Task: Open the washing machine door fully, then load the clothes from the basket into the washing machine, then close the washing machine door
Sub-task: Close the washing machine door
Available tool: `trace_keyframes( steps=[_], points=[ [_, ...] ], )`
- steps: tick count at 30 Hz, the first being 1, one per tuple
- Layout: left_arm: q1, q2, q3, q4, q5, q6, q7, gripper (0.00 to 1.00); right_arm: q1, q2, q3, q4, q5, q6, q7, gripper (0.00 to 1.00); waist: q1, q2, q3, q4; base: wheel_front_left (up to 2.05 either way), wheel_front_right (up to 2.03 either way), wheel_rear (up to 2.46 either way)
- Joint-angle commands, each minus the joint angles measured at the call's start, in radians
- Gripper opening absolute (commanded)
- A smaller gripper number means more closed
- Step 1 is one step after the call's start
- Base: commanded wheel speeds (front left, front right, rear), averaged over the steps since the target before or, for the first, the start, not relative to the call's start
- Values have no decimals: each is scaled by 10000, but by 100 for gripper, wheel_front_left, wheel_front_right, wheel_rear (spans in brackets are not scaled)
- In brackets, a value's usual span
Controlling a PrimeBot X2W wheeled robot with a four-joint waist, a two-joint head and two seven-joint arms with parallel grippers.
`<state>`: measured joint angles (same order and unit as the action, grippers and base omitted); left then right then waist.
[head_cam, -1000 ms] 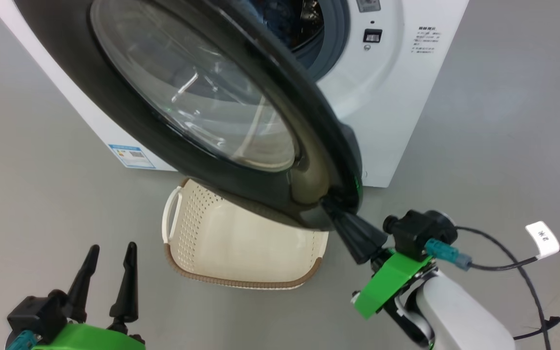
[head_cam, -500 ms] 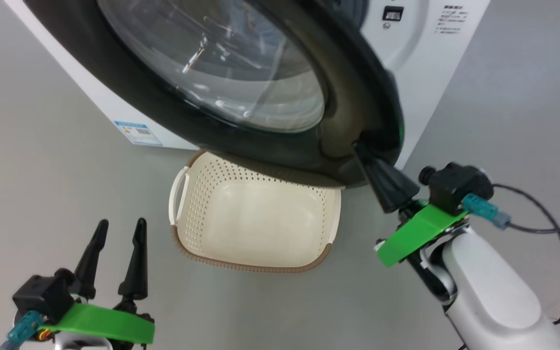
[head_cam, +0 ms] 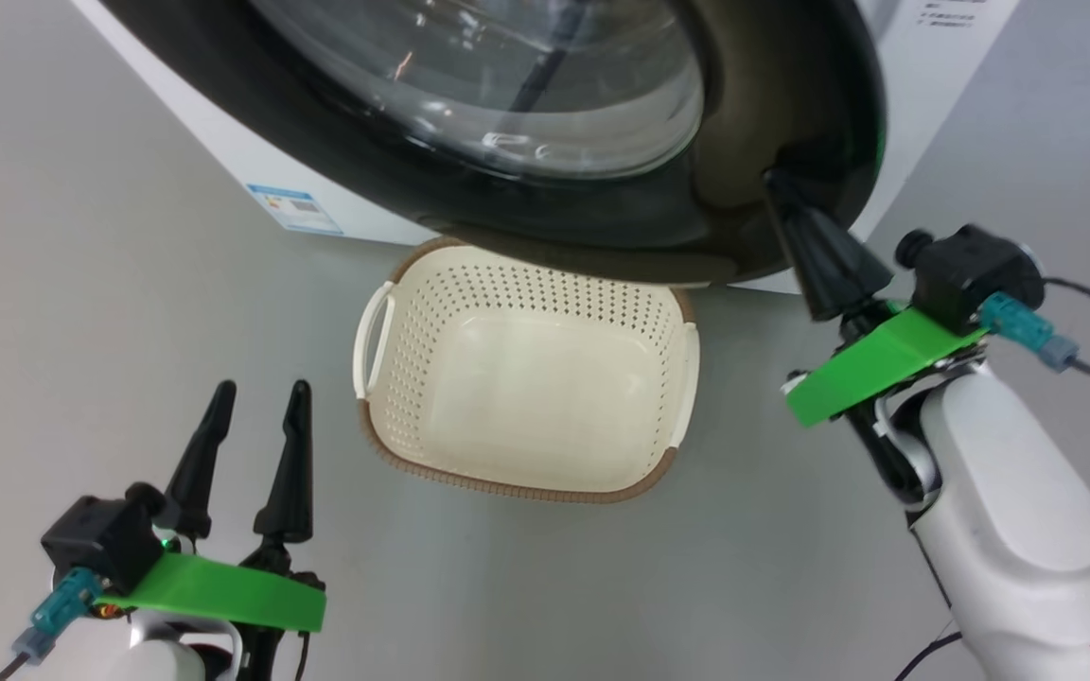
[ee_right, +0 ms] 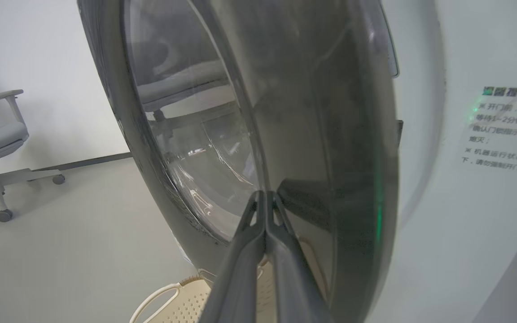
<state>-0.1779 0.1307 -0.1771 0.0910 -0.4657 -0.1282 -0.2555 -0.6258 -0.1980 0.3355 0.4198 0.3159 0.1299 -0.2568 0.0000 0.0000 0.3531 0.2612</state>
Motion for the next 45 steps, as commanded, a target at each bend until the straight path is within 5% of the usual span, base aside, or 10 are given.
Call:
trace_keyframes(
  steps=[1, 28, 39, 40, 45],
  points=[
    [-318, 150, 317, -286, -98, -25, -63, 100, -242, 39, -117, -189, -100, 8, -49, 0, 0, 0, 169, 162, 0, 0, 0],
    [-1018, 16, -106, -374, -164, -25, -63, 100, -1932, 296, -2192, 29, -792, 8, -49, 0, 0, 0, 1056, 709, 0, 0, 0],
    [-1050, 47, -65, -231, -179, -25, -63, 100, -1559, 283, -1763, 7, -652, 8, -49, 0, 0, 0, 947, 659, 0, 0, 0],
    [-1015, 58, -44, -198, -170, -25, -63, 100, -1431, 282, -1687, 3, -618, 8, -49, 3, 0, 0, 878, 630, 0, 0, 0],
    [-852, 132, 77, -73, -94, -25, -63, 100, -773, 266, -1356, 11, -476, 8, -49, 83, 0, 0, 583, 447, 0, 0, 0]
  ],
)
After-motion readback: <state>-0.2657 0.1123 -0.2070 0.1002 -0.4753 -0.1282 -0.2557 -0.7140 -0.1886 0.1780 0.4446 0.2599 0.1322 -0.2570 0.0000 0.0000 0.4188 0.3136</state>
